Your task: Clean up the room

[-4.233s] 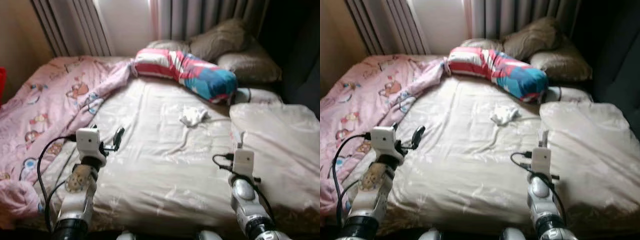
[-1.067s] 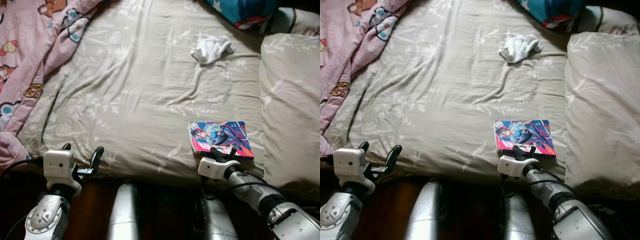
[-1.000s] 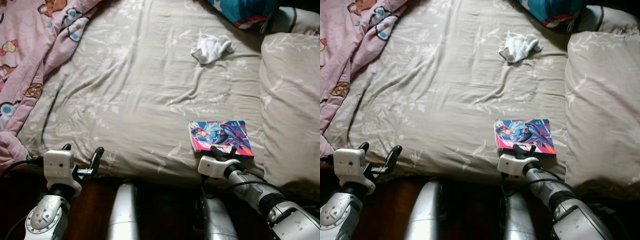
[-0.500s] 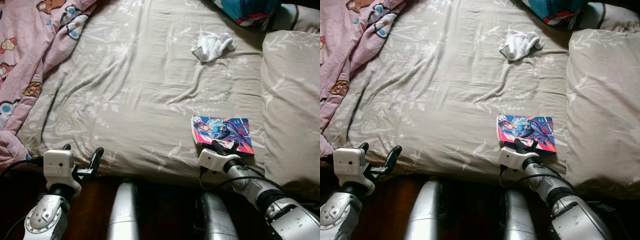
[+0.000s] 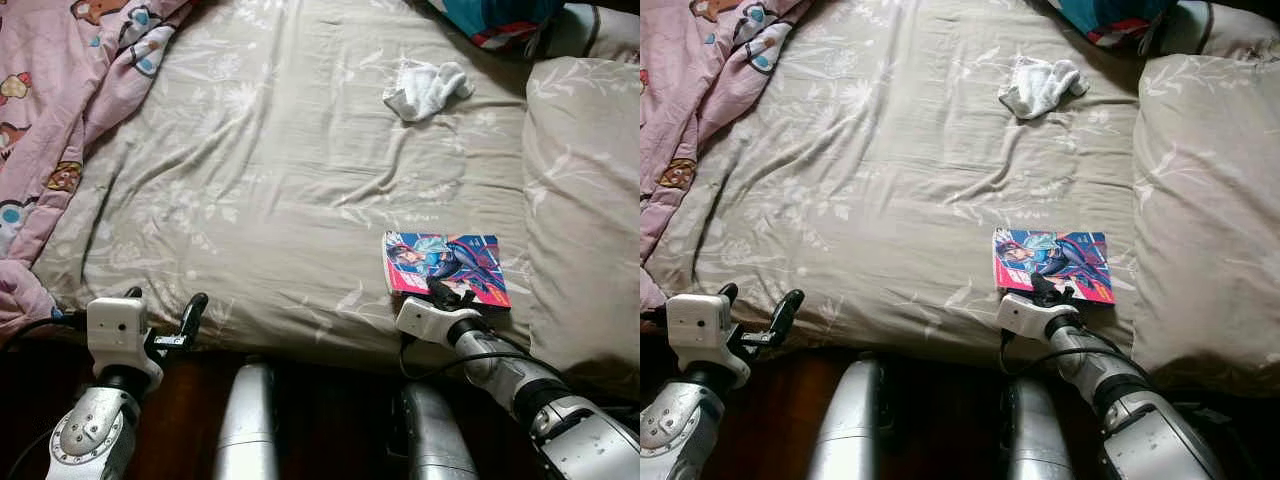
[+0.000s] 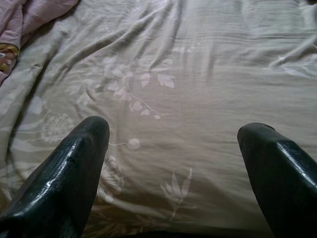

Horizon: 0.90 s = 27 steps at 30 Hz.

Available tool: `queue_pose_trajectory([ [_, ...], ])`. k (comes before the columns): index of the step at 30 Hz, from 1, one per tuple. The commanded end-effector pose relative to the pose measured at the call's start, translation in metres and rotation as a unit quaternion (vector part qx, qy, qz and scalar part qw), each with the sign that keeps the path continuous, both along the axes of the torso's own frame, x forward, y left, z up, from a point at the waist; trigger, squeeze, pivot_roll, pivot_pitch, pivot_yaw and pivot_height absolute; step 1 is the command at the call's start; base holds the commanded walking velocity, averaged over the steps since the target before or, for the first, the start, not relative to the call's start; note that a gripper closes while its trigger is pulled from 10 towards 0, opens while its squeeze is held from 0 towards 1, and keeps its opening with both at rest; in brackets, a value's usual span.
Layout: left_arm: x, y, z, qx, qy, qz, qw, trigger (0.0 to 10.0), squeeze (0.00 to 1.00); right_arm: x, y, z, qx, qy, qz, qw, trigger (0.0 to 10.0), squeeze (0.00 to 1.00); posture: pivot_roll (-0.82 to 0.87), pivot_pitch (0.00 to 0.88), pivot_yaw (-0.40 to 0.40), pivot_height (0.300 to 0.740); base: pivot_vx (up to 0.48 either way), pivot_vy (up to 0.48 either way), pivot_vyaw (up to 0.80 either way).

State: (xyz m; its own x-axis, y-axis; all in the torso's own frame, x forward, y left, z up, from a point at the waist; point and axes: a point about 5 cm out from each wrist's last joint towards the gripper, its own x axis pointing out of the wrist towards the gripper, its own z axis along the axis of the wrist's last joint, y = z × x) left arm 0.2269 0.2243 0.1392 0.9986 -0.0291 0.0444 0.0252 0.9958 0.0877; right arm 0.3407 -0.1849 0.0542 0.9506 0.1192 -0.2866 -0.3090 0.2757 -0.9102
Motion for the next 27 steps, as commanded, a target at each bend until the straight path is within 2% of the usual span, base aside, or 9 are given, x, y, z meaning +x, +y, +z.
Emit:
queue_pose_trajectory([
  [1,-0.005,0.007,-0.007,0.007,0.021,0.011,1.0,10.0,0.0,-0.009,0.0,-0.013,0.022,0.026,-0.013,0.999,10.0,0.97,0.24,0.441,0.043,0.653,0.0,0.0,0.0],
  [2,-0.003,0.006,-0.008,0.006,0.022,0.011,1.0,10.0,0.0,-0.011,0.001,-0.015,0.033,0.032,-0.016,0.999,10.0,0.68,0.24,0.43,0.04,0.653,0.0,0.0,0.0],
  [3,-0.003,0.006,-0.009,0.005,0.021,0.011,1.0,10.0,0.0,-0.012,0.002,-0.017,0.039,0.038,-0.017,0.998,10.0,0.13,0.23,0.426,0.038,0.653,0.0,0.0,0.0],
  [4,-0.001,0.006,-0.009,0.005,0.021,0.011,1.0,10.0,0.0,-0.013,0.003,-0.018,0.044,0.045,-0.017,0.998,10.0,0.0,0.23,0.423,0.037,0.653,0.0,0.0,0.0],
  [11,0.008,0.003,-0.009,0.001,0.011,0.011,1.0,10.0,0.0,-0.019,0.004,-0.027,0.068,0.081,-0.027,0.994,10.0,0.0,0.22,0.394,0.025,0.653,0.0,0.0,0.0],
  [18,0.009,0.005,-0.008,0.001,0.007,0.017,1.0,10.0,0.0,-0.021,0.001,-0.031,0.088,0.095,-0.058,0.99,10.0,0.0,0.23,0.378,0.022,0.653,0.0,0.0,0.0],
  [20,0.009,0.006,-0.008,0.002,0.006,0.017,1.0,10.0,0.0,-0.019,-0.001,-0.029,0.1,0.093,-0.077,0.988,10.0,0.0,0.24,0.378,0.023,0.653,0.0,0.0,0.0],
  [23,0.007,0.007,-0.007,0.004,0.005,0.018,1.0,10.0,0.0,-0.014,0.001,-0.024,0.161,0.089,-0.102,0.978,10.0,0.0,0.24,0.38,0.027,0.653,0.0,0.0,0.0],
  [27,0.005,0.007,-0.007,0.006,0.005,0.018,1.0,10.0,0.0,-0.013,0.004,-0.023,0.168,0.094,-0.097,0.977,10.0,0.0,0.25,0.381,0.028,0.653,0.0,0.0,0.0],
])
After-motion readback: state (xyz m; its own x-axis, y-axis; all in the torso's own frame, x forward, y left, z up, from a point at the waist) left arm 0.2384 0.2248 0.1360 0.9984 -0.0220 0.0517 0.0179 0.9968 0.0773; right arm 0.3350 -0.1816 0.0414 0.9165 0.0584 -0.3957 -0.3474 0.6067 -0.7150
